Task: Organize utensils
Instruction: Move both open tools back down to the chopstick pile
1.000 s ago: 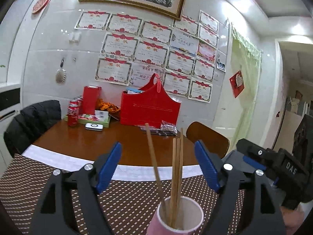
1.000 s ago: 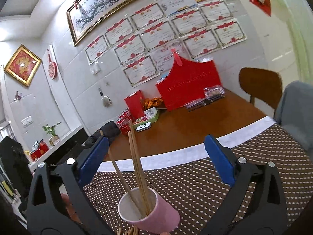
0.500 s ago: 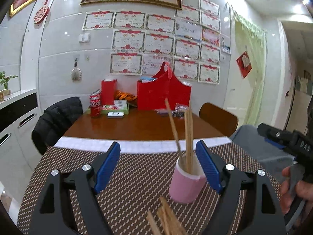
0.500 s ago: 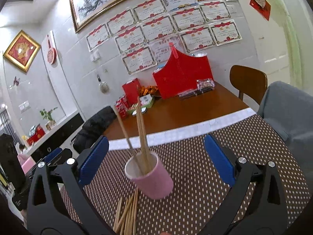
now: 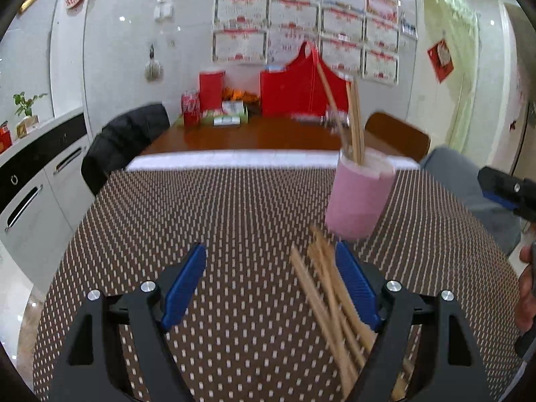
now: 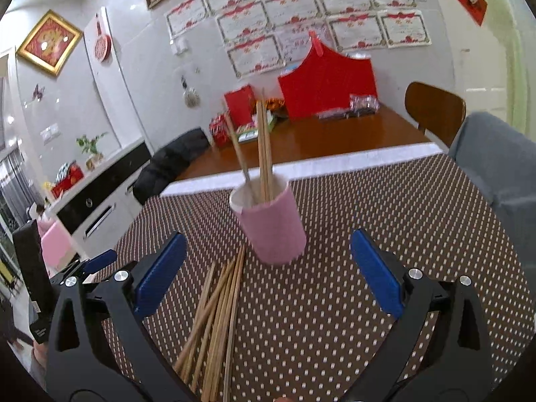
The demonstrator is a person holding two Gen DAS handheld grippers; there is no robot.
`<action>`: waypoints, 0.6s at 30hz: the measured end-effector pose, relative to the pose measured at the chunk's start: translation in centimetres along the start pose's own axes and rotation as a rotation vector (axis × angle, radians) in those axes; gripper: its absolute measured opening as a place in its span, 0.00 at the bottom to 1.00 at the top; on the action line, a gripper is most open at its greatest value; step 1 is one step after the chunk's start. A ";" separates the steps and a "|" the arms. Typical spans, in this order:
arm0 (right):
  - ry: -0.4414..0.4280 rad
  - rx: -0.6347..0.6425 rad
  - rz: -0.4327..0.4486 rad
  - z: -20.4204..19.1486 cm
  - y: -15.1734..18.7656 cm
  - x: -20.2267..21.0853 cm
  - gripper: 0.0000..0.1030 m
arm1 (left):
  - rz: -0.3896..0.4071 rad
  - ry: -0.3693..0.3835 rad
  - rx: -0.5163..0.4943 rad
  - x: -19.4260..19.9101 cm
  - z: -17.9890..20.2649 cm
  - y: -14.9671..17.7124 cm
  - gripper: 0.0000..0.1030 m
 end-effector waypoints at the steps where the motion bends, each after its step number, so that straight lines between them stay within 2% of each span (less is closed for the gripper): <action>1: -0.003 0.000 -0.014 -0.1 0.6 -0.2 0.94 | -0.026 -0.004 -0.011 -0.3 0.1 0.8 0.76; 11: -0.016 -0.002 -0.096 -0.3 3.9 -1.1 0.94 | -0.247 -0.030 -0.057 -3.6 0.6 6.9 0.76; 15: -0.018 -0.006 -0.125 -0.2 5.0 -1.6 0.94 | -0.295 -0.039 -0.055 -4.4 0.7 8.6 0.76; 18: -0.021 -0.004 -0.142 -0.2 5.6 -1.9 0.94 | -0.292 -0.038 -0.048 -4.4 1.0 8.6 0.76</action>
Point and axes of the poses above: each gripper's, at about its wrist camera, not at the fingertips, and x roughly against the way its jaws point, z to its right, y to its underside, the point moved 9 cm from there along -x, roughly the way its jaws point, and after that the axes turned 7 degrees about x, right-handed, at the moved point
